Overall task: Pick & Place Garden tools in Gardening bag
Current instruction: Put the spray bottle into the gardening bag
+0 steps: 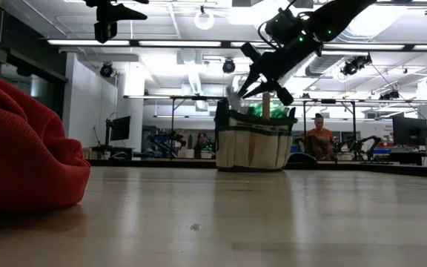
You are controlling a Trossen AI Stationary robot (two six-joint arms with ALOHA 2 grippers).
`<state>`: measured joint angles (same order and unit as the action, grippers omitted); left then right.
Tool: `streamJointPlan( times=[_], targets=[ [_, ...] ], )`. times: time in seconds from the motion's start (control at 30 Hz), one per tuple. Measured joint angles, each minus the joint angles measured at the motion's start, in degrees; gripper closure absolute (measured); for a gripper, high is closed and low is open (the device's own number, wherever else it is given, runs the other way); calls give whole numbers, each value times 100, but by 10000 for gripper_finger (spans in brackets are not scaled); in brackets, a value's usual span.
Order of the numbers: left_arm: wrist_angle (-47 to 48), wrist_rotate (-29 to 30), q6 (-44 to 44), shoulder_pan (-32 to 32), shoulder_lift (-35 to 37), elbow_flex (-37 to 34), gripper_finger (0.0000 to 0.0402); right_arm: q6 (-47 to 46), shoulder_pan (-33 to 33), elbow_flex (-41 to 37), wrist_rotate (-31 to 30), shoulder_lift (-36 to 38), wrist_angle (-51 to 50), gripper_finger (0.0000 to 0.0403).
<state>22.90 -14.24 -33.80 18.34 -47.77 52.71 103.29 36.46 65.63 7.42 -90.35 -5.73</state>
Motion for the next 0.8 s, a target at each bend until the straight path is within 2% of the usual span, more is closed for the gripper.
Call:
streamJointPlan(
  times=[0.2, 0.4, 0.6, 0.8],
  targets=[
    [0, 0, -55, -1, 0, 0, 275, -464, 7, 0, -22, 0, -14, 308],
    [-2, -2, -57, -1, 0, 0, 275, -1258, 7, 0, -433, 0, -6, 271],
    [-2, -3, -57, 0, 0, 0, 275, -2326, -51, 0, -1281, 0, 322, 243],
    [0, -6, -57, 0, 0, 0, 275, -3752, -167, 0, -2254, 22, 571, 248]
  ],
)
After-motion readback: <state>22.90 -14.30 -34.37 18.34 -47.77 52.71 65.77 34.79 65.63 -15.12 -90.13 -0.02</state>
